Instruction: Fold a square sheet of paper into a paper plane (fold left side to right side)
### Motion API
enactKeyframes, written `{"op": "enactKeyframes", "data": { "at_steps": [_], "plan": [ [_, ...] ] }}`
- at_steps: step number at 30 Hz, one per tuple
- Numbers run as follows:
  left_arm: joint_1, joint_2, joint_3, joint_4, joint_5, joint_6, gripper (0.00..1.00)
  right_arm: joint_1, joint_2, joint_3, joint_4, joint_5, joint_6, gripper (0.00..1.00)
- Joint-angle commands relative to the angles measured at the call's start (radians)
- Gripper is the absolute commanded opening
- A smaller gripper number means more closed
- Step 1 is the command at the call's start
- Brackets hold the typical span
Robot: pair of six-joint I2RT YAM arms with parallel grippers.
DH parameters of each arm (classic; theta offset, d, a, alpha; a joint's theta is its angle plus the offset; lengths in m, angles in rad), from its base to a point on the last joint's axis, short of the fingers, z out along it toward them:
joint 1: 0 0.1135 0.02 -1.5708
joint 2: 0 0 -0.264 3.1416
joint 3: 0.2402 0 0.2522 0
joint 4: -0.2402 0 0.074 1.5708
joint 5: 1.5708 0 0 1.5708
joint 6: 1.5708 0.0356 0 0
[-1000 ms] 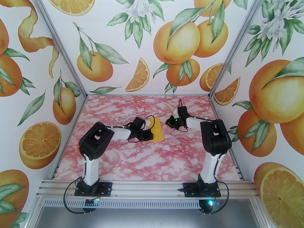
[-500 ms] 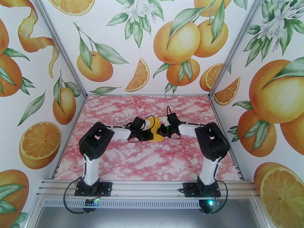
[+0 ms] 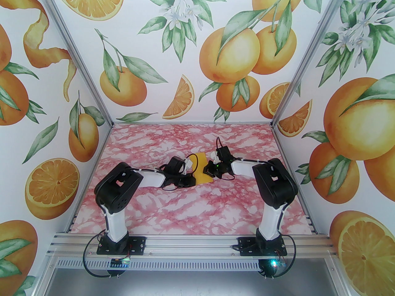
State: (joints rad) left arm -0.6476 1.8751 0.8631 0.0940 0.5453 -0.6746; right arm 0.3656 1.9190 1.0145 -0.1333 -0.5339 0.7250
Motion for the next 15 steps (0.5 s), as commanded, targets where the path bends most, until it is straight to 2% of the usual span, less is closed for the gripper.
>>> {"op": "enactKeyframes", "data": {
  "at_steps": [1, 5, 7, 9, 11, 13, 15],
  "plan": [
    [-0.013, -0.027, -0.051, -0.188, -0.011, 0.013, 0.0, -0.006, 0.041, -0.001, -0.018, 0.051, -0.007, 0.0],
    [0.02, -0.061, 0.011, -0.188, -0.011, -0.015, 0.01, 0.004, 0.013, 0.006, -0.029, 0.052, -0.021, 0.0],
    [0.053, -0.06, 0.062, -0.171, -0.011, -0.036, 0.14, 0.006, 0.008, 0.009, -0.043, 0.057, -0.029, 0.0],
    [0.088, -0.036, 0.12, -0.148, -0.021, -0.064, 0.18, 0.006, 0.009, 0.001, -0.041, 0.054, -0.032, 0.0],
    [0.118, 0.009, 0.189, -0.129, -0.023, -0.092, 0.34, 0.011, 0.008, -0.008, -0.035, 0.048, -0.032, 0.0],
    [0.135, 0.065, 0.263, -0.122, -0.04, -0.113, 0.35, 0.019, -0.003, -0.016, -0.031, 0.046, -0.032, 0.0],
    [0.139, 0.116, 0.324, -0.12, -0.05, -0.123, 0.41, 0.022, -0.019, -0.02, -0.029, 0.046, -0.035, 0.0]
  ]
}}
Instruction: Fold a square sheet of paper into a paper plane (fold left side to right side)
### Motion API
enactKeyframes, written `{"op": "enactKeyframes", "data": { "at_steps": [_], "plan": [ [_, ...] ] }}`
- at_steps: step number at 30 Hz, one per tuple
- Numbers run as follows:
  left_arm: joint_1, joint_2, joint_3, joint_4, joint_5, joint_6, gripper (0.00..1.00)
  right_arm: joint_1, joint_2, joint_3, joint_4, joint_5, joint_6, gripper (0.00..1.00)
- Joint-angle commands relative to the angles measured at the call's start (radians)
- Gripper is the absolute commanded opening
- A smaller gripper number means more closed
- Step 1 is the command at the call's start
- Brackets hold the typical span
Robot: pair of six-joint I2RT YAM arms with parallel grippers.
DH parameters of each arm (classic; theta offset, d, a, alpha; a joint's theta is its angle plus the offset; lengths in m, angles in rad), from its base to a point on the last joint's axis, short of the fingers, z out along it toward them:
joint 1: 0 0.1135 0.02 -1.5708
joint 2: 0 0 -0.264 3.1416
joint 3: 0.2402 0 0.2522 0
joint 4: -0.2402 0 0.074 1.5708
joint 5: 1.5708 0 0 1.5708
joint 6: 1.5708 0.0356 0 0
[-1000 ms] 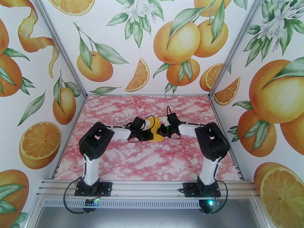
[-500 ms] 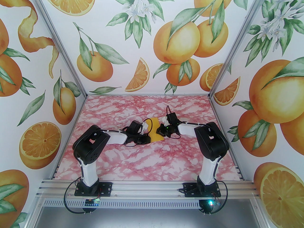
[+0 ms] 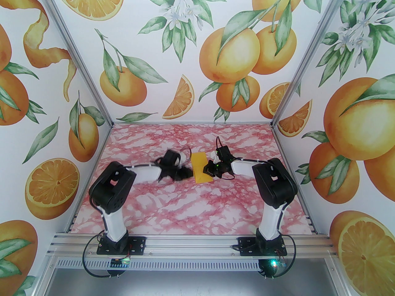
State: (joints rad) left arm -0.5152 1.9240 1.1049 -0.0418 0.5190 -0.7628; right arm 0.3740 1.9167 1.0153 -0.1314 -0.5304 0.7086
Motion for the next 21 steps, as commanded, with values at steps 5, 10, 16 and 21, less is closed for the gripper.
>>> {"op": "enactKeyframes", "data": {
  "at_steps": [5, 10, 16, 21],
  "plan": [
    [0.013, 0.126, 0.161, -0.044, -0.061, -0.019, 0.42, 0.015, -0.037, -0.016, -0.042, 0.051, -0.025, 0.0],
    [0.015, 0.218, 0.278, -0.166, -0.13, 0.015, 0.43, 0.015, -0.029, -0.014, -0.047, 0.048, -0.031, 0.0],
    [-0.012, 0.246, 0.331, -0.267, -0.2, 0.037, 0.43, 0.015, -0.027, -0.029, -0.038, 0.048, -0.028, 0.0],
    [-0.021, 0.266, 0.332, -0.208, -0.127, 0.033, 0.42, 0.016, -0.026, -0.039, -0.029, 0.046, -0.023, 0.0]
  ]
}}
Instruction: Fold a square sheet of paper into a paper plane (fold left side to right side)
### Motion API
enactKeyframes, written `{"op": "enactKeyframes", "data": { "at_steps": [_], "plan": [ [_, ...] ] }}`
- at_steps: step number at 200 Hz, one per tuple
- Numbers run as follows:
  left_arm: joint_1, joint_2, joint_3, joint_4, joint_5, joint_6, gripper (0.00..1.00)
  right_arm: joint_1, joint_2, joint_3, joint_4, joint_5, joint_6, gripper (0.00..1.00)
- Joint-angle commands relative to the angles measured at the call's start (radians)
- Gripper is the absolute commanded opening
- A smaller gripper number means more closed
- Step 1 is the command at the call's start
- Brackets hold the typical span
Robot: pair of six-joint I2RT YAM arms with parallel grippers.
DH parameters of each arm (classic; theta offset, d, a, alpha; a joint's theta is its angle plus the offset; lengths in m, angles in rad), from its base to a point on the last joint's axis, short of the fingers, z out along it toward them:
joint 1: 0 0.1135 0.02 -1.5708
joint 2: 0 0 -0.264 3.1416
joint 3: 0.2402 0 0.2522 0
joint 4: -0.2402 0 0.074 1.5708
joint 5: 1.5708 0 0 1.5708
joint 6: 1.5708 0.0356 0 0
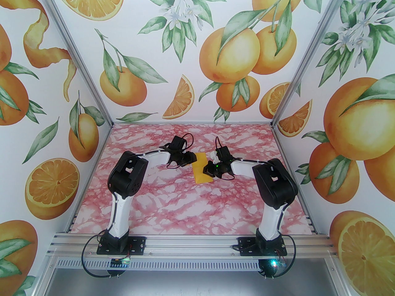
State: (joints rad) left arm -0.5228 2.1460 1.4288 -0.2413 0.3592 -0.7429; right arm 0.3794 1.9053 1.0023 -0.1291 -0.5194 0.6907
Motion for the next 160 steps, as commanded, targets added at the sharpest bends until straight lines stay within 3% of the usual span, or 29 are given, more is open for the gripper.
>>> {"op": "enactKeyframes", "data": {
  "at_steps": [1, 54, 85, 112, 130, 160],
  "plan": [
    [-0.015, 0.043, -0.004, 0.034, 0.06, 0.007, 0.42, 0.01, -0.015, -0.026, -0.032, 0.036, -0.004, 0.0],
    [-0.017, -0.002, -0.121, 0.273, 0.191, -0.028, 0.38, 0.01, -0.012, -0.029, -0.024, 0.038, 0.003, 0.0],
    [-0.01, -0.041, -0.201, 0.326, 0.198, -0.03, 0.38, 0.01, -0.016, -0.03, -0.024, 0.038, 0.003, 0.0],
    [-0.011, -0.059, -0.251, 0.387, 0.272, -0.027, 0.38, 0.01, -0.02, -0.028, -0.026, 0.038, 0.0, 0.0],
    [-0.017, -0.082, -0.296, 0.418, 0.295, -0.022, 0.38, 0.009, -0.026, -0.022, -0.026, 0.036, 0.0, 0.06],
    [-0.027, -0.114, -0.365, 0.448, 0.306, -0.023, 0.36, 0.009, -0.034, -0.013, -0.027, 0.038, 0.003, 0.07]
  ]
}}
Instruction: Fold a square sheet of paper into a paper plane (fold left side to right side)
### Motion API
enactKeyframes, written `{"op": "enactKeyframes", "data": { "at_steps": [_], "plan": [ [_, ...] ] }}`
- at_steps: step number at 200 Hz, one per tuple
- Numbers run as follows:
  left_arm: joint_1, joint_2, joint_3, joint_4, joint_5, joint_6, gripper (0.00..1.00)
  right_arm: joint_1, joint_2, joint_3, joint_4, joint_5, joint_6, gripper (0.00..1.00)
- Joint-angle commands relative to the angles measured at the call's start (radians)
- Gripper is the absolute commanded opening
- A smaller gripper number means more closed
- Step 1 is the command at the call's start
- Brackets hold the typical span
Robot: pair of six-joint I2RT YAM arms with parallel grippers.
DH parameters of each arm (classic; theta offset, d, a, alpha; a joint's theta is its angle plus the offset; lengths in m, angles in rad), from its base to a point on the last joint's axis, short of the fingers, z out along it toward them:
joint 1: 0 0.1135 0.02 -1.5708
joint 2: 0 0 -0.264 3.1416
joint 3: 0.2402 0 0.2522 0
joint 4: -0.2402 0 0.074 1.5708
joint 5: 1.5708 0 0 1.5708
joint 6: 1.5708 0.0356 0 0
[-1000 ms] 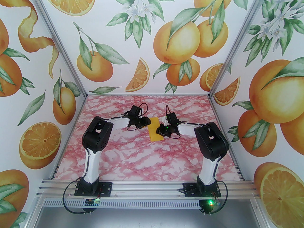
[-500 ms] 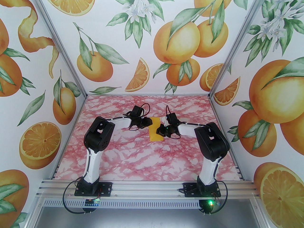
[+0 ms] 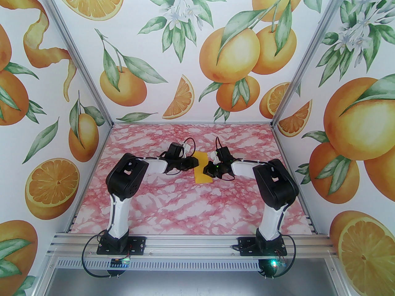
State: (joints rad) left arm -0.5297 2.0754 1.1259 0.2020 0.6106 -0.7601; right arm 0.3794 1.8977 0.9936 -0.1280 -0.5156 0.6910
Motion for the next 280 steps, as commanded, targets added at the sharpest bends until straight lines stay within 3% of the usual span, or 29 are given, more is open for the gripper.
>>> {"op": "enactKeyframes", "data": {
  "at_steps": [1, 17, 31, 77, 107, 130, 170, 194, 237, 280],
  "plan": [
    [-0.021, -0.044, -0.065, 0.006, 0.054, -0.005, 0.36, 0.009, -0.026, -0.003, -0.028, 0.034, 0.003, 0.07],
    [-0.027, -0.05, -0.086, 0.014, 0.047, -0.007, 0.31, 0.008, -0.028, -0.004, -0.025, 0.031, 0.007, 0.08],
    [-0.03, -0.046, -0.085, 0.015, 0.04, -0.009, 0.18, 0.008, -0.04, -0.008, -0.025, 0.029, 0.007, 0.08],
    [-0.032, -0.087, -0.054, -0.048, -0.01, 0.012, 0.0, -0.004, -0.172, -0.042, -0.018, 0.047, -0.005, 0.24],
    [-0.027, -0.156, -0.031, -0.178, -0.065, 0.066, 0.0, -0.036, -0.263, -0.064, -0.039, 0.094, -0.008, 0.37],
    [-0.018, -0.241, -0.01, -0.338, -0.15, 0.141, 0.0, -0.062, -0.325, -0.085, -0.056, 0.141, -0.016, 0.55],
    [-0.024, -0.369, 0.112, -0.788, -0.495, 0.307, 0.0, -0.102, -0.391, -0.117, -0.073, 0.179, -0.022, 0.73],
    [-0.063, -0.358, 0.233, -1.039, -0.784, 0.364, 0.0, -0.119, -0.428, -0.14, -0.075, 0.2, -0.022, 0.99],
    [-0.191, -0.184, 0.448, -1.293, -1.169, 0.362, 0.0, -0.143, -0.474, -0.18, -0.071, 0.23, -0.013, 1.0],
    [-0.318, 0.066, 0.678, -1.45, -1.324, 0.308, 0.0, -0.148, -0.504, -0.208, -0.08, 0.254, -0.008, 1.0]
  ]
}}
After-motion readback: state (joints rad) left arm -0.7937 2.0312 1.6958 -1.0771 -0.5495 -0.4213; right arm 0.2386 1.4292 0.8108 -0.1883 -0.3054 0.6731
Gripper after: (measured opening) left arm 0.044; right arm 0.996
